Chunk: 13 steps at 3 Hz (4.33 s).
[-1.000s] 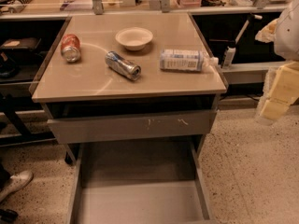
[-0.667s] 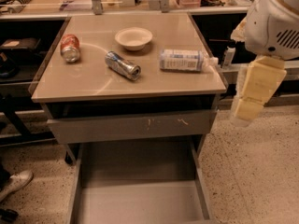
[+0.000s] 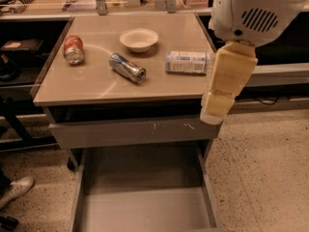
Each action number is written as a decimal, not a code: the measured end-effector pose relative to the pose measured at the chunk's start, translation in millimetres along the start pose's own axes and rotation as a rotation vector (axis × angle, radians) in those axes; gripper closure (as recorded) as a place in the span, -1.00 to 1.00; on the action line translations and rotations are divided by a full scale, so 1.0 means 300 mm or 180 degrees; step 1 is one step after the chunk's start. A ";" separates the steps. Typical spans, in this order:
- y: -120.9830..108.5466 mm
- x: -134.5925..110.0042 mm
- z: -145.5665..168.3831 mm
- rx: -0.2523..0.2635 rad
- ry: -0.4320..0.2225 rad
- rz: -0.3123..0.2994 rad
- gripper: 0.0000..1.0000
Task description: Place redbull can into middle drawer
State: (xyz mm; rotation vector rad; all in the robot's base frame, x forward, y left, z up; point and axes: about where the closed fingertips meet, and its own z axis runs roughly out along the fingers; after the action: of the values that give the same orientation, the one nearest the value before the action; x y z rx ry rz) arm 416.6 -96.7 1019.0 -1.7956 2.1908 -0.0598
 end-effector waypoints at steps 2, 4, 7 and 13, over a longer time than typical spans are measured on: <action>-0.140 -0.112 0.085 -0.0032 -0.0048 0.0320 -1.00; -0.275 -0.268 0.185 -0.0147 -0.0165 0.0515 -1.00; -0.393 -0.446 0.350 -0.0375 -0.0299 0.0859 -1.00; -0.522 -0.731 0.713 -0.0766 -0.0339 0.1315 -1.00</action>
Offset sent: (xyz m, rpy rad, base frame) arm 0.1141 0.0592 -0.0324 0.0652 0.1591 -0.2030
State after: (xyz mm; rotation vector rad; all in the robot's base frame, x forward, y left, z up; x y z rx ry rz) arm 658.1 115.2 896.1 -1.3761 2.5254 0.3954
